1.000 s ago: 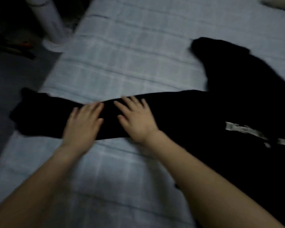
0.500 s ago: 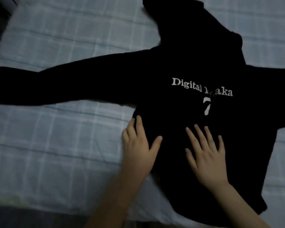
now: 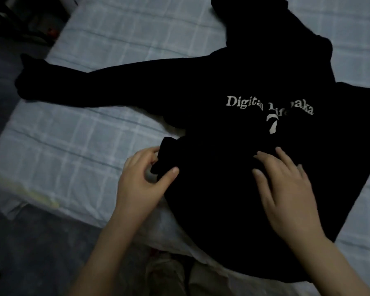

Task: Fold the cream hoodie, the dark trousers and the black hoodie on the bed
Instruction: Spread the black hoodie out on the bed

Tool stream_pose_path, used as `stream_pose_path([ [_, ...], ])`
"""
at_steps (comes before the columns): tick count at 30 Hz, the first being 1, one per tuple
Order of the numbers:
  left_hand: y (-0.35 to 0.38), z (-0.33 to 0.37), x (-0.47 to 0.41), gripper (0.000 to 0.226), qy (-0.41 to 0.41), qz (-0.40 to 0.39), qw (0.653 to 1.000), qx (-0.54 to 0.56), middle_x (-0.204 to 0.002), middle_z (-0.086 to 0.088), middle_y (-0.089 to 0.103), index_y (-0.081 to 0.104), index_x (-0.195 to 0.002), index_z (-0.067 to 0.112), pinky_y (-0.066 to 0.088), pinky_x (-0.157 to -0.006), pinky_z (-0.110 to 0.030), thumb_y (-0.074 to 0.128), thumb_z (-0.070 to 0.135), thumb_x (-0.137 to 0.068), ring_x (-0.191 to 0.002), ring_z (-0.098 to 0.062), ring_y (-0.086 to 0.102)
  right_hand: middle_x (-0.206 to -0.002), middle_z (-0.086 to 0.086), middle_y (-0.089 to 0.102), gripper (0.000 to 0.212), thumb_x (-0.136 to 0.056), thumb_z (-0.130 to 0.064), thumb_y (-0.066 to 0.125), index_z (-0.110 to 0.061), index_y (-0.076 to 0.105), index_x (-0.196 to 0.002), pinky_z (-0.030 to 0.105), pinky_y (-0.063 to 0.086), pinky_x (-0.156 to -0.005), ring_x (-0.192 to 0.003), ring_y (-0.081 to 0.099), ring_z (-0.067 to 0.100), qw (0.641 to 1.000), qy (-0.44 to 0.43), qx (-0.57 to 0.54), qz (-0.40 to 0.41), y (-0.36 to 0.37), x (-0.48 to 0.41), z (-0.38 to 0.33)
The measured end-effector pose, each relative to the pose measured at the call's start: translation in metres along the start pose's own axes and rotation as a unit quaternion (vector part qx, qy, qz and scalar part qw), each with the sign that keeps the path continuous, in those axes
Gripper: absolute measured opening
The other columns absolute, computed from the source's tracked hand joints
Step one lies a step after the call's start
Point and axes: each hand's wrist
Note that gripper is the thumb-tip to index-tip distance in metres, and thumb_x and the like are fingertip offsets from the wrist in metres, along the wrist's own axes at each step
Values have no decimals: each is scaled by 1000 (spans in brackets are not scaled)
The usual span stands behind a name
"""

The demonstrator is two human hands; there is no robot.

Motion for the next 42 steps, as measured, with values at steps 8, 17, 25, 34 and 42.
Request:
stream_pose_path([
  [8,23,-22,31,53,-188,-58,922,334,-120,-8,65,51,-122,25,54,-85,-20,78,10,-78,-104,-11,68,-164,4,23,64,-101,-51,17,-23,17,-159,67,10,-116,-151,20,31,975,-38,201,-86,70,24,45],
  [17,3,3,59,48,-158,61,971,171,-40,12,42,52,-62,13,33,-44,-13,85,48,-64,-40,1,35,-163,0,27,61,-100,-48,26,-26,25,-157,59,13,-120,-151,19,24,991,-39,108,-63,47,29,39],
  [25,-6,-25,46,78,-163,-121,975,87,-123,4,52,46,-133,31,43,-99,-26,72,68,-69,-117,-13,53,-162,3,29,63,-99,-46,20,-23,28,-156,59,10,-120,-151,20,27,986,-17,141,-86,44,41,23],
  [34,-3,-44,75,64,-143,-16,988,61,-81,32,57,53,-105,44,39,-63,-1,77,70,-51,-76,19,56,-159,2,35,49,-103,-27,42,-23,38,-151,57,18,-119,-149,25,25,999,17,28,10,31,62,13],
  [42,4,-59,75,52,-157,-118,979,59,-107,7,60,53,-127,25,42,-78,-23,78,32,-81,-104,-14,56,-154,23,29,50,-102,-27,52,-28,40,-150,40,21,-118,-143,27,38,958,261,-120,6,5,123,78],
])
Point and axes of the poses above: each hand's wrist, its own x-axis away from the middle knuckle, its own y-axis out of the palm, z = x × y
